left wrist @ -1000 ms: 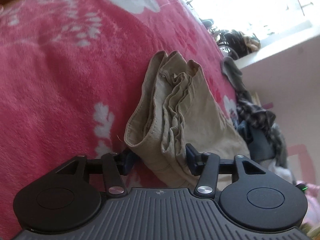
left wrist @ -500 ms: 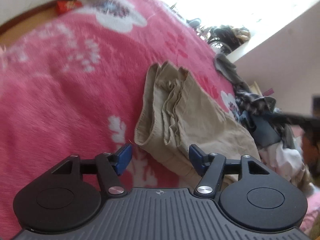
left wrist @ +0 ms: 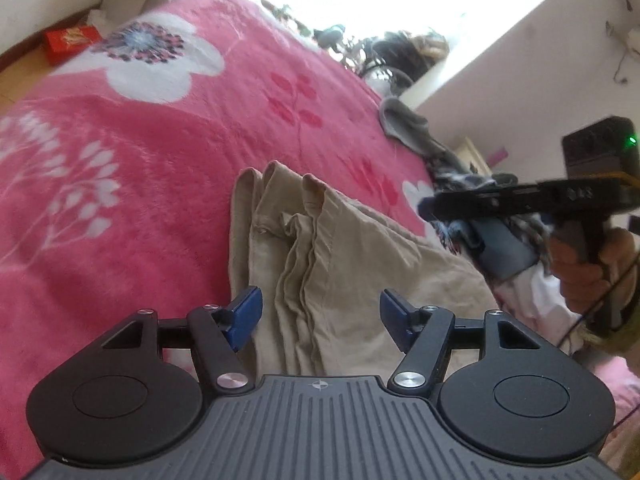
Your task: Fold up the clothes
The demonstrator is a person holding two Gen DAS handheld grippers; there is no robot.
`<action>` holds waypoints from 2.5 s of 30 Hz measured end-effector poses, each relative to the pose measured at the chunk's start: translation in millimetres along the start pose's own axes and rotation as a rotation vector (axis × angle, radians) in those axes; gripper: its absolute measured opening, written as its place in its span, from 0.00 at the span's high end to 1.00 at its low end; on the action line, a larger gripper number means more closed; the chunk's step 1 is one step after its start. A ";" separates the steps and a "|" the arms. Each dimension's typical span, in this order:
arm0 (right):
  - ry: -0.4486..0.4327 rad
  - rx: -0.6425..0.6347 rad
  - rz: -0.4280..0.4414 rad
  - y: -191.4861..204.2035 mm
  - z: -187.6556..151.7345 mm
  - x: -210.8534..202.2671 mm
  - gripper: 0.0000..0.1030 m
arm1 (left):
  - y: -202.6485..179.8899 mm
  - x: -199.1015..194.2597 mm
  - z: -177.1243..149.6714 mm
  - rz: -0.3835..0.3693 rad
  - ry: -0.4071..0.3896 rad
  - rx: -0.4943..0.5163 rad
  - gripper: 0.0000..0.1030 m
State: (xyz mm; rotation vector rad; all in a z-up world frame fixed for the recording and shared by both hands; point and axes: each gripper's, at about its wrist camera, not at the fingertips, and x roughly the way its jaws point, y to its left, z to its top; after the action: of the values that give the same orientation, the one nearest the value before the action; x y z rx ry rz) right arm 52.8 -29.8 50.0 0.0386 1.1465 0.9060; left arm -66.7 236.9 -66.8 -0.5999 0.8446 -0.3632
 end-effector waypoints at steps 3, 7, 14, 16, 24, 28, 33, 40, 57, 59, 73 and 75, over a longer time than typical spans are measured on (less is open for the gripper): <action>-0.006 0.037 -0.011 -6.6 -3.4 -3.5 0.57 | -0.2 11.1 8.8 -0.009 0.005 0.015 0.38; -0.015 0.087 -0.026 -15.3 -7.8 -8.1 0.57 | -5.0 22.6 17.1 -0.016 0.019 0.047 0.43; -0.042 0.114 -0.019 -19.7 -10.5 -13.2 0.57 | -12.4 39.6 24.4 -0.003 0.041 0.064 0.56; -0.055 0.114 -0.018 -19.3 -9.6 -14.6 0.57 | -18.6 40.4 24.1 0.006 0.020 0.094 0.72; -0.063 0.124 0.002 -19.4 -3.3 -21.8 0.57 | -75.5 25.8 2.2 -0.016 -0.093 0.441 0.91; -0.041 0.120 0.014 -16.3 0.6 -21.1 0.57 | -96.5 29.8 -15.6 -0.016 -0.085 0.603 0.91; 0.003 0.040 -0.033 0.0 5.1 -16.0 0.57 | -106.7 33.6 -28.8 -0.002 -0.081 0.702 0.90; 0.030 -0.100 -0.127 22.9 12.4 -13.6 0.57 | -116.6 36.9 -38.7 0.016 -0.069 0.794 0.90; 0.059 0.190 -0.096 -29.9 21.4 -15.9 0.58 | -86.3 29.4 -18.7 0.035 -0.107 0.618 0.90; 0.090 0.189 -0.087 -31.2 16.9 -2.2 0.62 | -72.3 32.2 -8.8 0.034 -0.091 0.526 0.90; 0.158 0.200 -0.107 -45.8 9.2 63.4 0.65 | 14.4 49.6 32.9 -0.093 0.026 -0.003 0.63; 0.157 0.211 -0.105 -49.1 8.6 61.3 0.65 | 20.6 57.0 38.7 -0.128 0.039 -0.056 0.61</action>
State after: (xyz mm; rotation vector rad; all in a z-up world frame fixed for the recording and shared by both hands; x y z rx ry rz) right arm 95.6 -19.7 -15.6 0.0792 1.3746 0.7016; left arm 0.2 236.5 -93.1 -0.7032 0.8584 -0.4701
